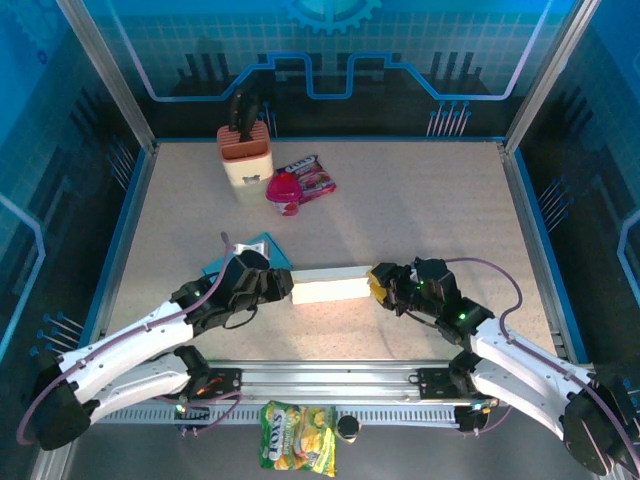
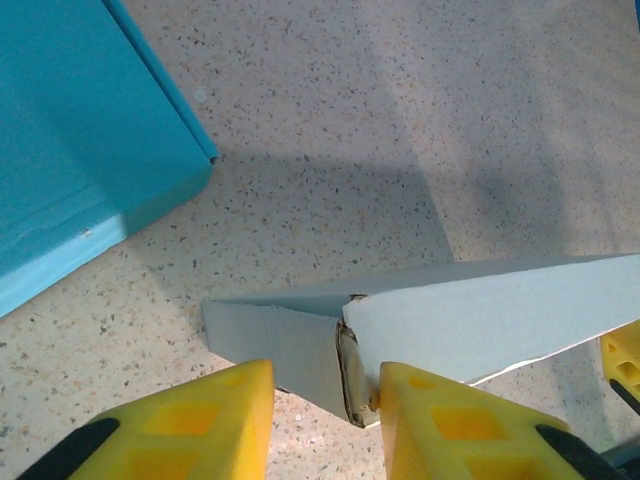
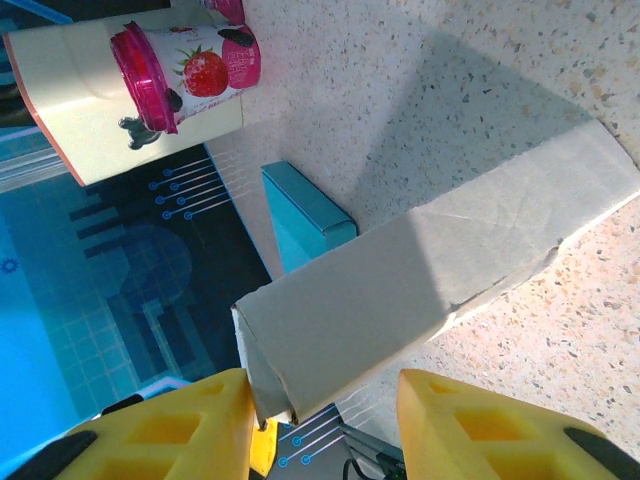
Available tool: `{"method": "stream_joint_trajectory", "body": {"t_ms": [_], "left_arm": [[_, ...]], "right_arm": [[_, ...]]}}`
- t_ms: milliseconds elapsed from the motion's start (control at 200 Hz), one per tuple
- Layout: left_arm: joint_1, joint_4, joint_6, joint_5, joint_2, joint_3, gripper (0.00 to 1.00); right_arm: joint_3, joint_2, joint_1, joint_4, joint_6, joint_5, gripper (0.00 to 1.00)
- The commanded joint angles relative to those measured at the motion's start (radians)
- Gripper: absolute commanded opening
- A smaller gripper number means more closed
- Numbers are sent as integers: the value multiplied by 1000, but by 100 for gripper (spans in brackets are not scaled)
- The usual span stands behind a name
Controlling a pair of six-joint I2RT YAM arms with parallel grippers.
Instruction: Fold the paper box
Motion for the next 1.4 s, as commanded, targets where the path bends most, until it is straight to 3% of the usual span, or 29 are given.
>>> {"method": "stream_joint_trajectory", "body": {"t_ms": [0, 120, 310, 400, 760, 1391], "left_arm": [[10, -7, -4, 10, -7, -26, 30], [10, -19, -7, 18, -23, -20, 27], [12, -58, 11, -8, -63, 51, 40], [24, -50, 14, 8, -35, 66, 42], [62, 39, 7, 68, 42, -14, 26], [27, 71, -10, 117, -9, -138, 17]], "right_arm": [[-18, 13, -9, -62, -16, 0, 42], [-20, 16, -11, -62, -16, 0, 42], [-23, 16, -10, -62, -18, -1, 42], [-26, 16, -10, -61, -17, -2, 41], [-27, 19, -10, -67, -22, 0, 41], [-54, 35, -32, -257, -94, 47, 33]]}}
